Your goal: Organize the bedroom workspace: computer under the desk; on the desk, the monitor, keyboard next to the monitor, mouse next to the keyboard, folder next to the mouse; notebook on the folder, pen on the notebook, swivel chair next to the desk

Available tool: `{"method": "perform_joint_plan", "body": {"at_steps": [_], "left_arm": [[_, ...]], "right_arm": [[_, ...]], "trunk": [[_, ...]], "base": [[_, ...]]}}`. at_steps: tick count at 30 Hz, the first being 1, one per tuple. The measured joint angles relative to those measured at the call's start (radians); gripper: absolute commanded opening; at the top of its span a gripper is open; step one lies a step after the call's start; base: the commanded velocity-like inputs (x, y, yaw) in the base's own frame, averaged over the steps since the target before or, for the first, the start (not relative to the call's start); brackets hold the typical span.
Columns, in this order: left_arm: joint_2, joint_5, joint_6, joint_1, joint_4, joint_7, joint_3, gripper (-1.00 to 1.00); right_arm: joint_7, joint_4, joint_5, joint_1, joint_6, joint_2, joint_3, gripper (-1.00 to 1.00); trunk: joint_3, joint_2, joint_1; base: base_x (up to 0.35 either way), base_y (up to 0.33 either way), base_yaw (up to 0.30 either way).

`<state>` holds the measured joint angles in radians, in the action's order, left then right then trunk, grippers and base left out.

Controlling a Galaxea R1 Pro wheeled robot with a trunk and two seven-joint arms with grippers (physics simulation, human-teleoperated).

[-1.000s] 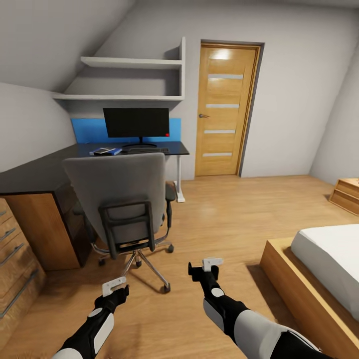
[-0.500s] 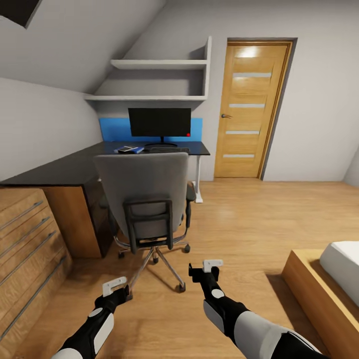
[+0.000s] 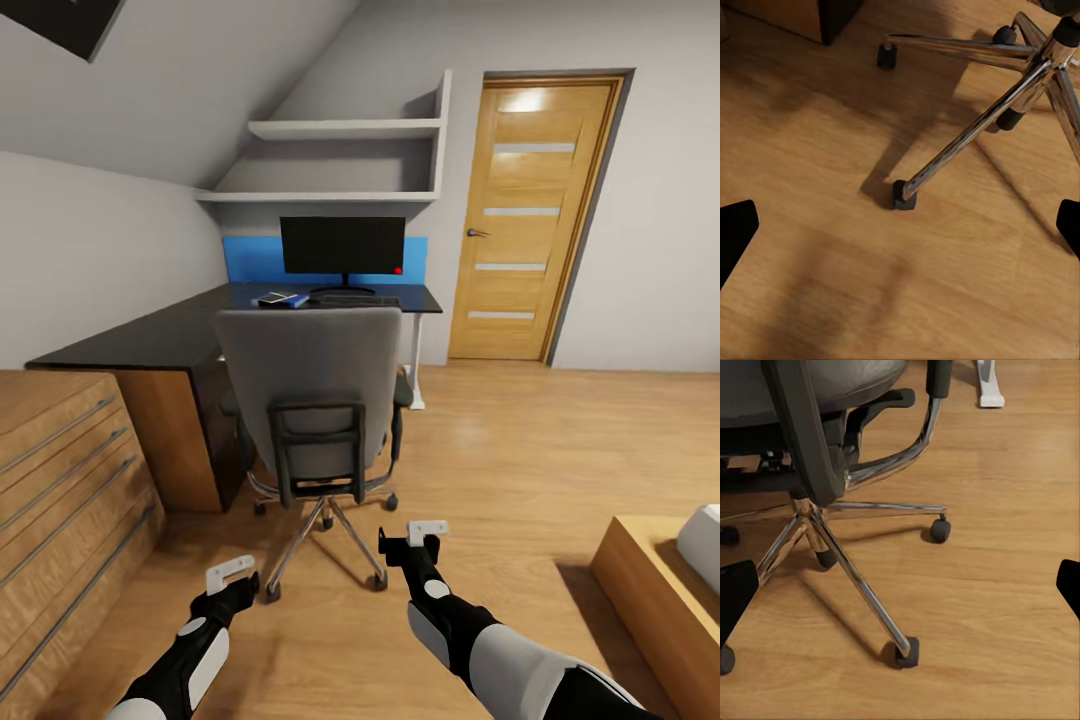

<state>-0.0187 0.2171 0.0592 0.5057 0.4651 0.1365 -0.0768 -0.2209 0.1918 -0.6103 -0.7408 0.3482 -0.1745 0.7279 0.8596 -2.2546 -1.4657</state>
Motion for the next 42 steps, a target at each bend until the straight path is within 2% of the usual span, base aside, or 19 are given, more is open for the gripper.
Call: {"method": "perform_joint_plan", "body": {"at_steps": [9,16,30,36,42], "left_arm": [[-0.001,0.0,0.001,0.0,0.0,0.0,0.0,1.0],[0.0,0.0,0.003,0.0,0.0,0.0,0.0,1.0],[0.0,-0.001,0.003,0.0,0.0,0.003,-0.002,1.0],[0.0,-0.003,0.003,0.0,0.0,0.008,-0.006,1.0],[0.0,-0.004,0.004,-0.001,0.0,0.009,-0.007,1.0]], "right_arm": [[0.002,0.0,0.0,0.0,-0.001,0.0,0.001,1.0],[0.008,0.0,0.064,0.012,-0.001,0.0,0.002,1.0],[0.007,0.0,0.091,0.023,0.003,0.0,-0.002,1.0],[0.003,-0.001,0.156,0.023,0.007,0.001,-0.017,1.0],[0.003,-0.001,0.166,0.025,0.007,0.001,-0.018,1.0]], "trunk": [[0.0,0.0,0.0],[0.0,0.0,0.0],[0.0,0.0,0.0],[0.0,0.0,0.0],[0.0,0.0,0.0]], "base": [[0.258,0.001,0.002],[0.323,0.039,0.0],[0.324,0.007,0.0],[0.324,0.0,0.0],[0.324,0.0,0.0]]}}
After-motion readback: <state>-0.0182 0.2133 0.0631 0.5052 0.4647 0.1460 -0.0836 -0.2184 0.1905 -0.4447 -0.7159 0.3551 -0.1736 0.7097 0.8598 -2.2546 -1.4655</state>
